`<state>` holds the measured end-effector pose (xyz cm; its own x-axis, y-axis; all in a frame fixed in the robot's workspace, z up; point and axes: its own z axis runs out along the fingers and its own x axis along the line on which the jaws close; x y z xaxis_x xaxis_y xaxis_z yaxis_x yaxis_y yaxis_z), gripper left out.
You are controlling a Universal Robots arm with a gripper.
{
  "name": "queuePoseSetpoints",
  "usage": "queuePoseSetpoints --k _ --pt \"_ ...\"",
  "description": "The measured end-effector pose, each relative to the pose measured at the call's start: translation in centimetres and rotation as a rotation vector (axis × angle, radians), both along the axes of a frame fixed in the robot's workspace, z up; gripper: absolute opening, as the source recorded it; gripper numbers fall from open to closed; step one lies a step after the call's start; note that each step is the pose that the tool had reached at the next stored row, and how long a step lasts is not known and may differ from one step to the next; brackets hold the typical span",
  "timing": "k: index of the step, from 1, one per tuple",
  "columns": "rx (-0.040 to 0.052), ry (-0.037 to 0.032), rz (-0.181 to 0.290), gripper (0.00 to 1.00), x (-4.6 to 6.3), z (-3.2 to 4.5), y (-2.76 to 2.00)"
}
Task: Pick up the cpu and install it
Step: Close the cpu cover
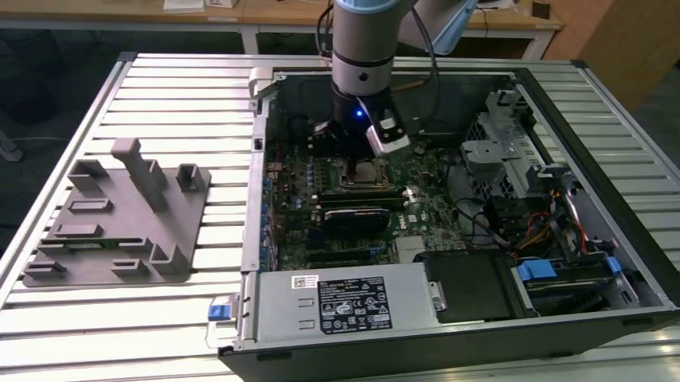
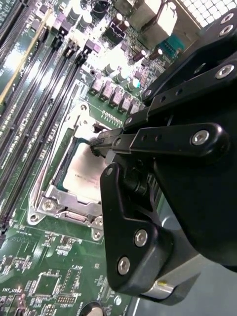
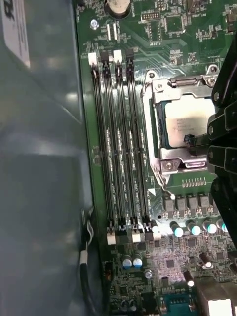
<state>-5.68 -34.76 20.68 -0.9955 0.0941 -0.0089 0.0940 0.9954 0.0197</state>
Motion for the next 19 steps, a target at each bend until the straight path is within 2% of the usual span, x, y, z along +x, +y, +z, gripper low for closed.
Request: queuePoseSetpoints --k 6,19 --pt "-0.0002 0.0000 0.010 0.11 -0.48 -0.28 -0.01" --pt "0.0006 -0.0003 0.010 0.11 -0.64 -0.56 0.00"
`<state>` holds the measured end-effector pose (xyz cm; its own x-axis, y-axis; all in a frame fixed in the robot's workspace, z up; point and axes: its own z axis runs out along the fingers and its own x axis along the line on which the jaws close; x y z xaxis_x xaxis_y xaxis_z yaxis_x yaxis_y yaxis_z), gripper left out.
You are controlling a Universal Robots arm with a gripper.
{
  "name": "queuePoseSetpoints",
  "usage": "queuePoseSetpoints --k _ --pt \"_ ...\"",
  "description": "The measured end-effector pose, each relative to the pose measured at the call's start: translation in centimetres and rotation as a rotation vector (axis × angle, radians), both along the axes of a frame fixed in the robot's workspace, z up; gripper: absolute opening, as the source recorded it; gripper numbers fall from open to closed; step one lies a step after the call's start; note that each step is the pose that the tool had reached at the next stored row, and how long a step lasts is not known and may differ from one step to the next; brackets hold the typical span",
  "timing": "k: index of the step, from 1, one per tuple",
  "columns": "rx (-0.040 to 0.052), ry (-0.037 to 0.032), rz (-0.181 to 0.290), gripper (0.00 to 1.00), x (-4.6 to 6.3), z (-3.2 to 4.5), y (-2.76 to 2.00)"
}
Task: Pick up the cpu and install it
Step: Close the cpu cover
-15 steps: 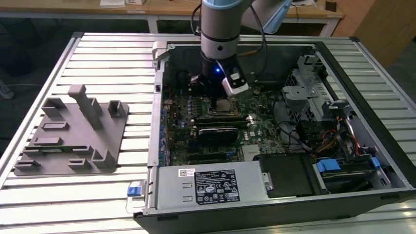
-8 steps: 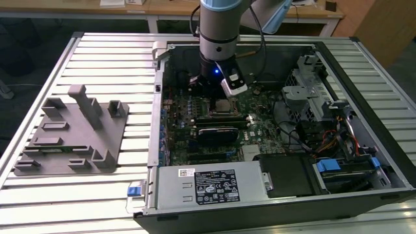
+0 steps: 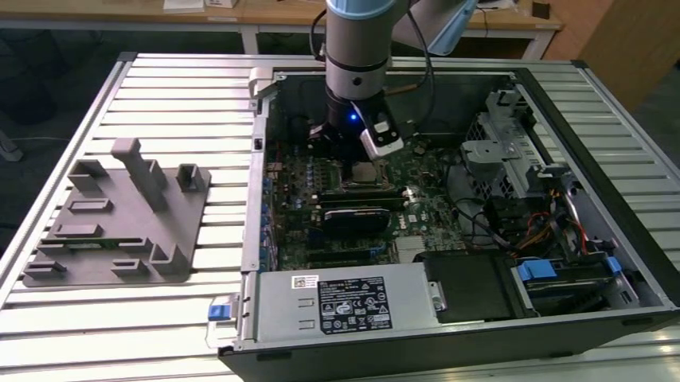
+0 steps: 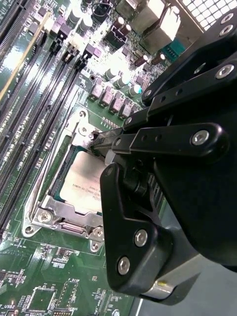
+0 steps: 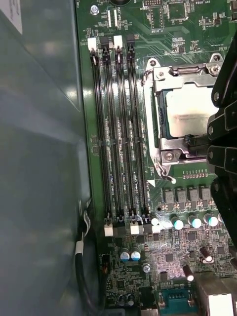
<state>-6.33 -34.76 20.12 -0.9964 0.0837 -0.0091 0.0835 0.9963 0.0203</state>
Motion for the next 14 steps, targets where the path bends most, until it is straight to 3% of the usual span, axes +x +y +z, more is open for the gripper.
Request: queuePoseSetpoints --k 14 --pt "-0.0003 0.0002 0.000 0.11 -0.02 -0.15 0.00"
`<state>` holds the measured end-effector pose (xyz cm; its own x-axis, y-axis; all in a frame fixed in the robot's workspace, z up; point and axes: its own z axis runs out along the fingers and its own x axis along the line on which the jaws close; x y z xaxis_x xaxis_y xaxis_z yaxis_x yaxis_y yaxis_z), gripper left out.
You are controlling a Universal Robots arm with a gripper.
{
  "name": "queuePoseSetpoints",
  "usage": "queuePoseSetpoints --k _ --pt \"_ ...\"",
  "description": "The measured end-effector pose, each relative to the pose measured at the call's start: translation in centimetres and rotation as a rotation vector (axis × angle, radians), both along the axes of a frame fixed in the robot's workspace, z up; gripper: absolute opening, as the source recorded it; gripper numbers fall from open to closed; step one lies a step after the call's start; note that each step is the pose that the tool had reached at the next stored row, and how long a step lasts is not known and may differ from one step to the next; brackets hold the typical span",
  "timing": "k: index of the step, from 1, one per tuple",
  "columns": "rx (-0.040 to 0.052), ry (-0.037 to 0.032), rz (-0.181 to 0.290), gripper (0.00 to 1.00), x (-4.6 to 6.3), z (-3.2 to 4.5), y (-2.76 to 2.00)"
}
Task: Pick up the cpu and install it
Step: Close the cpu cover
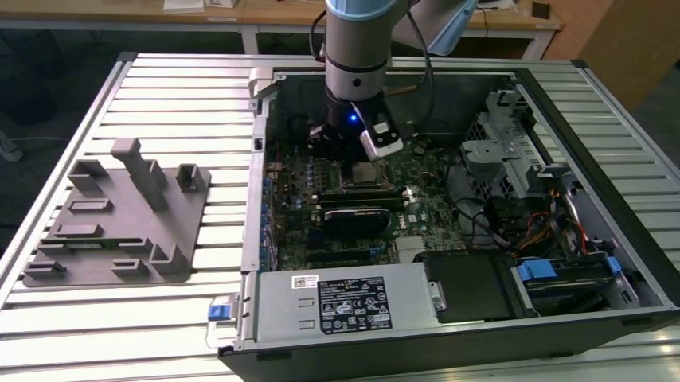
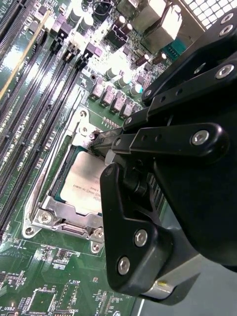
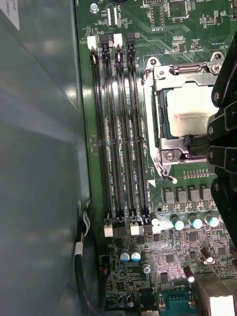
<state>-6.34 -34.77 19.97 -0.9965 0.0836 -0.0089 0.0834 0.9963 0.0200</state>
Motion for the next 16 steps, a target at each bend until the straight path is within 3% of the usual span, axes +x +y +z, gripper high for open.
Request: queuePoseSetpoints --k 16 --pt "0.0000 0.0000 0.000 0.11 -0.01 -0.11 0.00"
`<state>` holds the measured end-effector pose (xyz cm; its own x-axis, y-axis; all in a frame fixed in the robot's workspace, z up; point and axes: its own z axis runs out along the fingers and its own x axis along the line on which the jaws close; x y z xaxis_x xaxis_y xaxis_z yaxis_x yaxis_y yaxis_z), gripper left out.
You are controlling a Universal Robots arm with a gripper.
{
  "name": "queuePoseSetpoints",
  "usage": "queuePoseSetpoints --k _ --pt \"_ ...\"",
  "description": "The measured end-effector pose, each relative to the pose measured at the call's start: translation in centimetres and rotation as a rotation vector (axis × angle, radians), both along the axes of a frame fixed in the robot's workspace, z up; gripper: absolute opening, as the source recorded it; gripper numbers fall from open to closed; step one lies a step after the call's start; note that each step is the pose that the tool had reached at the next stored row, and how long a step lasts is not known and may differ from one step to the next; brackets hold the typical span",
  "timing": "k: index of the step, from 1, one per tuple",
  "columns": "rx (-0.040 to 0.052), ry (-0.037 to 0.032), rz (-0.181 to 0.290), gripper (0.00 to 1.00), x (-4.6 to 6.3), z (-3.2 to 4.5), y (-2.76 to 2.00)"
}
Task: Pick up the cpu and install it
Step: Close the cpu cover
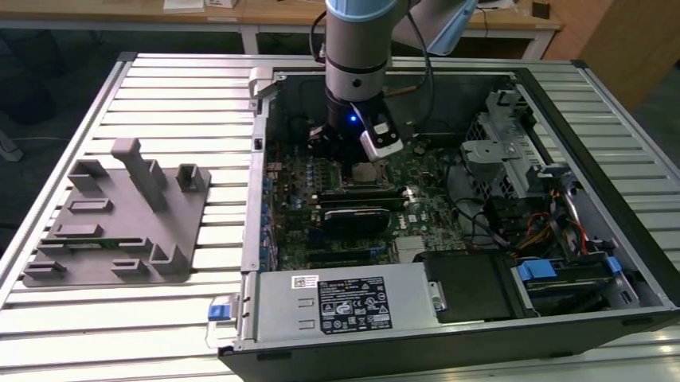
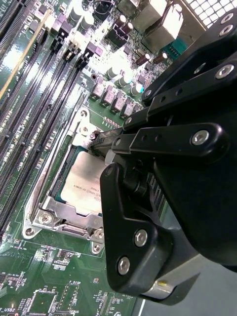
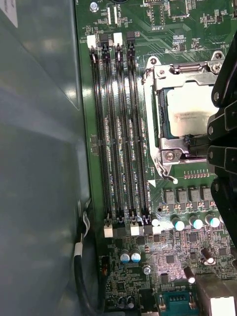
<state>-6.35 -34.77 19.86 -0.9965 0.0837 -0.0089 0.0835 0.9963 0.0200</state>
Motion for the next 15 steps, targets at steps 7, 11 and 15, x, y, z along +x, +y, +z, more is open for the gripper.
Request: queuePoseSetpoints --k 7,11,15 --pt "0.0001 -0.0001 0.000 0.11 0.0 0.42 0.00" --pt "-0.0001 0.0000 0.000 0.11 0.0 1.09 0.00" --pt "0.0001 -0.0001 0.000 0.11 0.0 1.93 0.00"
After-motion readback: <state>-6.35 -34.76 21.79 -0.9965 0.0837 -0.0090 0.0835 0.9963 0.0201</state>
